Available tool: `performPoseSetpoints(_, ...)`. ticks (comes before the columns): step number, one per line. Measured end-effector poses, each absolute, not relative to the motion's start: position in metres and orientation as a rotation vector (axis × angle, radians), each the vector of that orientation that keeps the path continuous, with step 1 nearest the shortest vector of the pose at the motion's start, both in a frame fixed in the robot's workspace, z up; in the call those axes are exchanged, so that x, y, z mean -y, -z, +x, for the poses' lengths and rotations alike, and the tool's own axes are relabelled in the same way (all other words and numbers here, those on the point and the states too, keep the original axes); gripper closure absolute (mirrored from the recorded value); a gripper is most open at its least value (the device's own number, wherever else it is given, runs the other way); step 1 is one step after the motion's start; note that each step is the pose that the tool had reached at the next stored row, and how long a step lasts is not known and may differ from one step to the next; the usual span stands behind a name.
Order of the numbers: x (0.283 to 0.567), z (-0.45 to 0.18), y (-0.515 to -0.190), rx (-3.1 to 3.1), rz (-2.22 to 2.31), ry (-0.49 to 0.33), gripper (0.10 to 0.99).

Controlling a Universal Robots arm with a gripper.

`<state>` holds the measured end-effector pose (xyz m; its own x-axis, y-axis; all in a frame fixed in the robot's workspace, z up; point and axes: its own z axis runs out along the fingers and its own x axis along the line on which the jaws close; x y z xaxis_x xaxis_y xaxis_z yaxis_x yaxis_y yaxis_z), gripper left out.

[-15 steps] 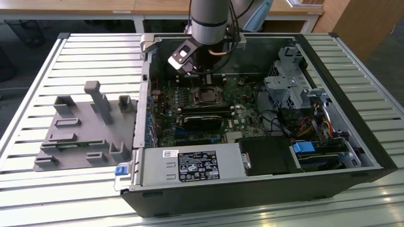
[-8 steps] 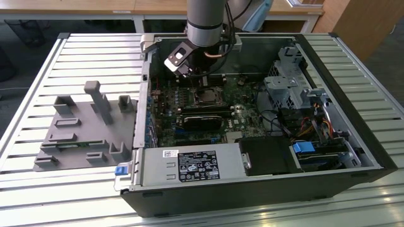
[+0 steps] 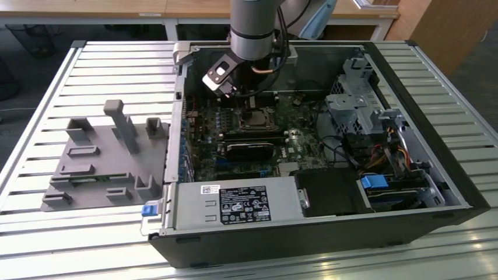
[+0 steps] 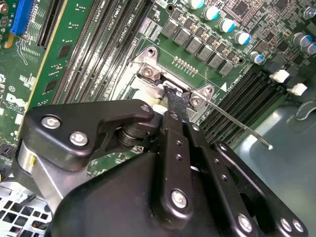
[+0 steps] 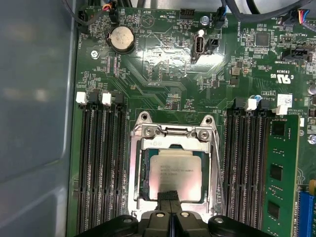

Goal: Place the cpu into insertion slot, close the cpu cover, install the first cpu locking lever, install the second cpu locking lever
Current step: 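Close the cpu cover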

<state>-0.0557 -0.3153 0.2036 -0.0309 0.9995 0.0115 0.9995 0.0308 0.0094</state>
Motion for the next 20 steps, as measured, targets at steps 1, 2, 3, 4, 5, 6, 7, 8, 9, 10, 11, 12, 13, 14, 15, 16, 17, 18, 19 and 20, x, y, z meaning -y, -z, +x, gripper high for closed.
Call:
performPoseSetpoints(1,0.3153,-0.0557,-0.2032,2.254,-2.186,0.023,0.98)
performPoseSetpoints(2,0.3153,-0.0557,-0.2029,2.254,-2.186,0.023,0.98)
performPoseSetpoints(3,0.3153,-0.0558,-0.2027,2.254,-2.186,0.024,0.98)
performPoseSetpoints(4,0.3153,-0.0558,-0.2026,2.255,-2.186,0.024,0.98)
performPoseSetpoints(5,0.3153,-0.0556,-0.2026,2.255,-2.186,0.024,0.98)
performPoseSetpoints(6,0.3152,-0.0553,-0.2025,2.255,-2.186,0.025,0.98)
performPoseSetpoints(7,0.3152,-0.0547,-0.2024,2.255,-2.187,0.025,0.98)
performPoseSetpoints(8,0.3152,-0.0542,-0.2024,2.255,-2.187,0.026,0.98)
performPoseSetpoints(9,0.3152,-0.0536,-0.2024,2.256,-2.187,0.026,0.98)
performPoseSetpoints(10,0.3152,-0.0531,-0.2024,2.256,-2.187,0.027,0.98)
performPoseSetpoints(11,0.3152,-0.0529,-0.2024,2.257,-2.188,0.029,0.98)
performPoseSetpoints(12,0.3152,-0.0528,-0.2023,2.258,-2.189,0.03,0.98)
performPoseSetpoints(13,0.3152,-0.0527,-0.2028,2.258,-2.189,0.031,0.98)
performPoseSetpoints(14,0.3152,-0.0527,-0.2038,2.259,-2.19,0.033,0.98)
performPoseSetpoints(15,0.3152,-0.0527,-0.205,2.26,-2.19,0.034,0.98)
performPoseSetpoints(16,0.3152,-0.0527,-0.2059,2.26,-2.191,0.036,0.98)
performPoseSetpoints(17,0.3152,-0.0527,-0.206,2.262,-2.192,0.039,0.98)
performPoseSetpoints(18,0.3152,-0.0528,-0.206,2.264,-2.194,0.043,0.98)
performPoseSetpoints(19,0.3152,-0.0528,-0.2059,2.266,-2.196,0.048,0.98)
performPoseSetpoints(20,0.3152,-0.0528,-0.2059,2.268,-2.198,0.051,0.98)
